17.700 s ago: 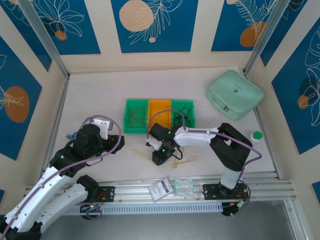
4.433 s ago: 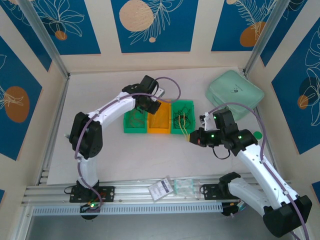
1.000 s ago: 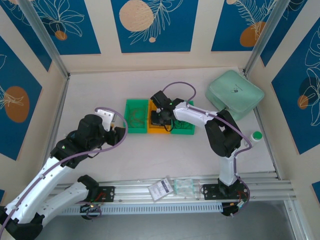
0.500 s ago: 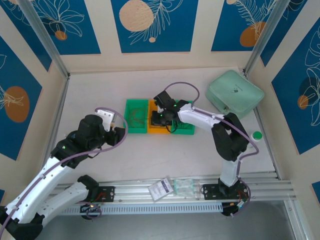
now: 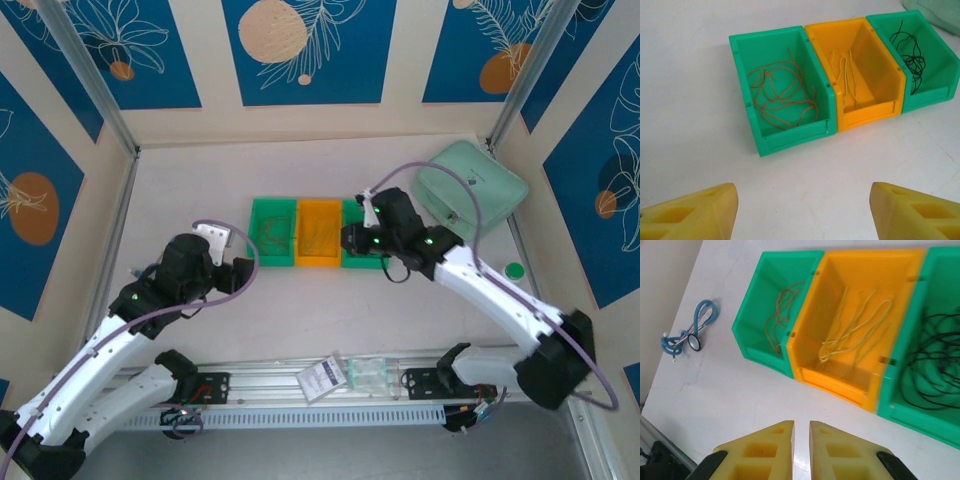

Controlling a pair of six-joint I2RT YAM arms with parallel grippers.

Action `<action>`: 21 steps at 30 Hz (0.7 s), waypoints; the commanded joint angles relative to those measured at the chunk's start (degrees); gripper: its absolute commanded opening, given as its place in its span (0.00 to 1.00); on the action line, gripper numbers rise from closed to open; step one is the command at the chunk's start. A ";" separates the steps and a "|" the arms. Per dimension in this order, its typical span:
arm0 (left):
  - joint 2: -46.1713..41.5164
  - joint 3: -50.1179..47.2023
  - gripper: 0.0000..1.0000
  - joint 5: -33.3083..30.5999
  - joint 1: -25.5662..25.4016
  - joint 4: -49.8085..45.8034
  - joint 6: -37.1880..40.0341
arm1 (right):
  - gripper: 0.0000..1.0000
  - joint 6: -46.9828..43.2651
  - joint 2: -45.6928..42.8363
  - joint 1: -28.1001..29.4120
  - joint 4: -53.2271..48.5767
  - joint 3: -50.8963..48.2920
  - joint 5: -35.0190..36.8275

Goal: Untangle the cables

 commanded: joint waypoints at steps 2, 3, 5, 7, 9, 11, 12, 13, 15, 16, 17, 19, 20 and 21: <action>-0.63 -0.82 0.74 -1.94 0.90 3.82 -0.90 | 0.20 -2.93 -9.42 -4.51 -7.99 -2.94 6.41; -0.57 -0.76 0.75 -2.49 0.86 3.95 -0.88 | 0.21 -2.99 -11.23 -6.14 -9.76 -3.28 6.65; -0.53 -0.46 0.77 -3.70 0.94 4.37 -0.48 | 0.22 -3.50 -13.96 -9.07 -12.45 -3.77 6.62; -0.42 0.08 0.81 -5.55 0.95 4.89 0.55 | 0.22 -4.72 -15.61 -11.37 -14.19 -4.51 6.48; 0.12 0.91 0.85 -8.73 1.02 5.31 2.64 | 0.23 -5.76 -16.59 -13.01 -14.76 -5.47 6.51; 0.75 1.56 0.89 -11.93 1.13 6.19 4.69 | 0.23 -6.29 -16.85 -14.12 -14.14 -6.59 4.89; 0.96 1.54 0.92 -13.13 1.24 7.42 6.28 | 0.23 -6.43 -16.75 -14.42 -13.44 -7.17 3.87; 1.18 1.15 0.94 -14.24 1.45 9.05 7.47 | 0.23 -6.52 -16.77 -14.63 -12.69 -7.77 2.96; 1.38 -0.51 0.99 -17.70 1.96 13.85 10.17 | 0.23 -6.89 -16.35 -14.84 -10.74 -8.90 1.25; 1.49 -1.33 0.99 -19.19 2.37 16.06 11.88 | 0.23 -7.01 -16.24 -14.84 -10.12 -9.19 0.64; 1.79 -2.39 0.99 -20.75 3.01 19.06 13.43 | 0.23 -7.11 -16.03 -14.97 -9.48 -9.51 0.00; 2.76 -4.03 0.99 -22.33 4.87 23.69 16.10 | 0.23 -7.55 -15.73 -15.00 -8.60 -9.84 -0.91; 3.30 -5.11 0.99 -22.65 6.29 25.97 17.06 | 0.23 -7.77 -15.59 -15.00 -8.29 -9.99 -1.29; 4.32 -6.00 0.99 -22.46 7.86 27.86 17.72 | 0.23 -8.09 -15.50 -15.04 -8.05 -10.18 -1.57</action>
